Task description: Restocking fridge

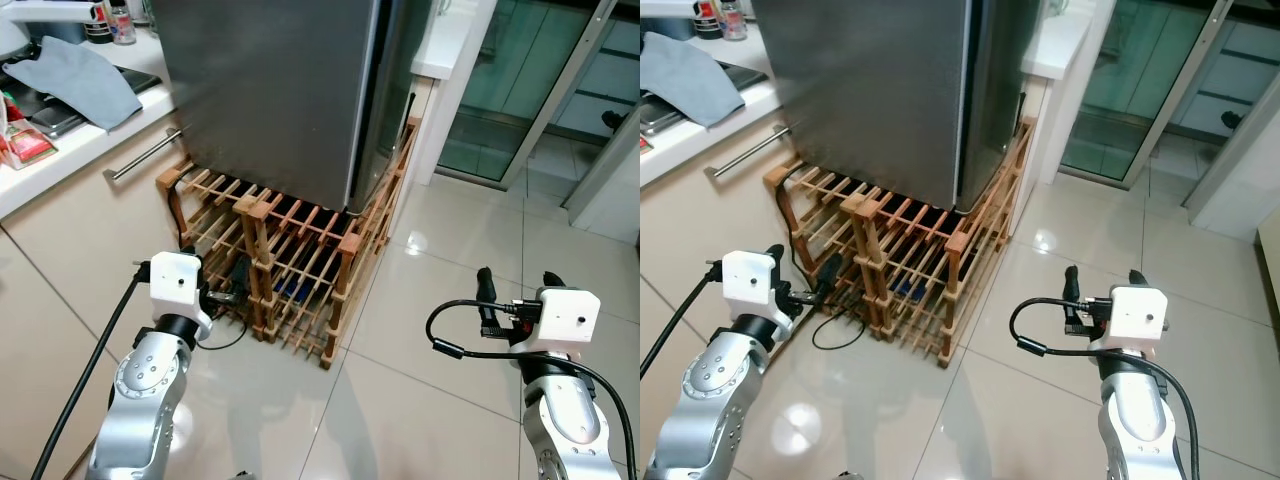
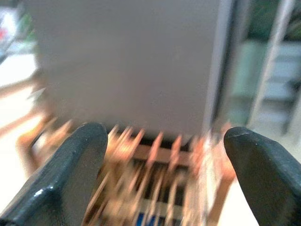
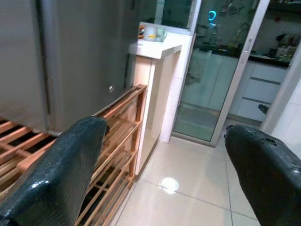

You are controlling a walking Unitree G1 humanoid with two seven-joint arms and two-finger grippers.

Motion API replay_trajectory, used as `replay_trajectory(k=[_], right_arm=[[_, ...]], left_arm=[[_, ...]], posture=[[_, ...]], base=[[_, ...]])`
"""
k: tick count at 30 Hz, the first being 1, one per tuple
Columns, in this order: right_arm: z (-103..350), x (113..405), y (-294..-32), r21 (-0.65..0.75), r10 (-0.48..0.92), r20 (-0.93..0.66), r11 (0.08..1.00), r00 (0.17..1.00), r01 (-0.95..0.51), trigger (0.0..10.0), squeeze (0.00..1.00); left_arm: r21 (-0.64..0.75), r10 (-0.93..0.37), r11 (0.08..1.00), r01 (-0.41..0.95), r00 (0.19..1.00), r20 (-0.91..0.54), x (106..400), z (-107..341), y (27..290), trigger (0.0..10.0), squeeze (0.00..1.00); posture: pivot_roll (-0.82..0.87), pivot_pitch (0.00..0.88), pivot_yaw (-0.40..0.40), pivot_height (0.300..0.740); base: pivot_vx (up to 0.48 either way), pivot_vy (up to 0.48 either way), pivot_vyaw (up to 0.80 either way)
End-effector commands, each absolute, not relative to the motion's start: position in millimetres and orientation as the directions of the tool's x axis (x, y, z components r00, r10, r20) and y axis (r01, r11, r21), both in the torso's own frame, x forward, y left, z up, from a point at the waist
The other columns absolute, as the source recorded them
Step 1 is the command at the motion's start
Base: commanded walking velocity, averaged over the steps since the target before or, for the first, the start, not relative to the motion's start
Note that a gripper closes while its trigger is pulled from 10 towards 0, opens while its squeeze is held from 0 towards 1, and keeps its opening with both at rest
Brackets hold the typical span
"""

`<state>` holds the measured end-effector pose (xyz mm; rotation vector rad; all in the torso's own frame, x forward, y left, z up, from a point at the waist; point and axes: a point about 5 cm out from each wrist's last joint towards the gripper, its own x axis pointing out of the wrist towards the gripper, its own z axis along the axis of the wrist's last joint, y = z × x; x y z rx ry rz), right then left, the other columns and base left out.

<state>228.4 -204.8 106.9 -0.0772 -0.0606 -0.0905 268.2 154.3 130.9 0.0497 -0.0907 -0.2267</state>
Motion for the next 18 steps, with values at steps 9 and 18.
replay_trajectory(k=[9,18], right_arm=[[113.6,251.7,-199.0,-0.062,-0.095,0.063,0.993,0.993,0.099,10.0,0.0],[109.7,251.9,-192.7,-0.063,-0.076,0.046,0.995,0.996,0.079,10.0,0.0]], left_arm=[[0.102,-0.291,0.955,0.28,0.949,0.122,281.9,149.4,135.2,10.0,0.0],[0.07,-0.262,0.965,0.255,0.954,0.145,289.1,157.2,131.9,10.0,0.0]], posture=[[-0.09,0.0,-0.002,0.74],[-0.09,0.0,0.001,0.74]], base=[[0.459,0.0,0.0],[0.479,0.0,0.0]])
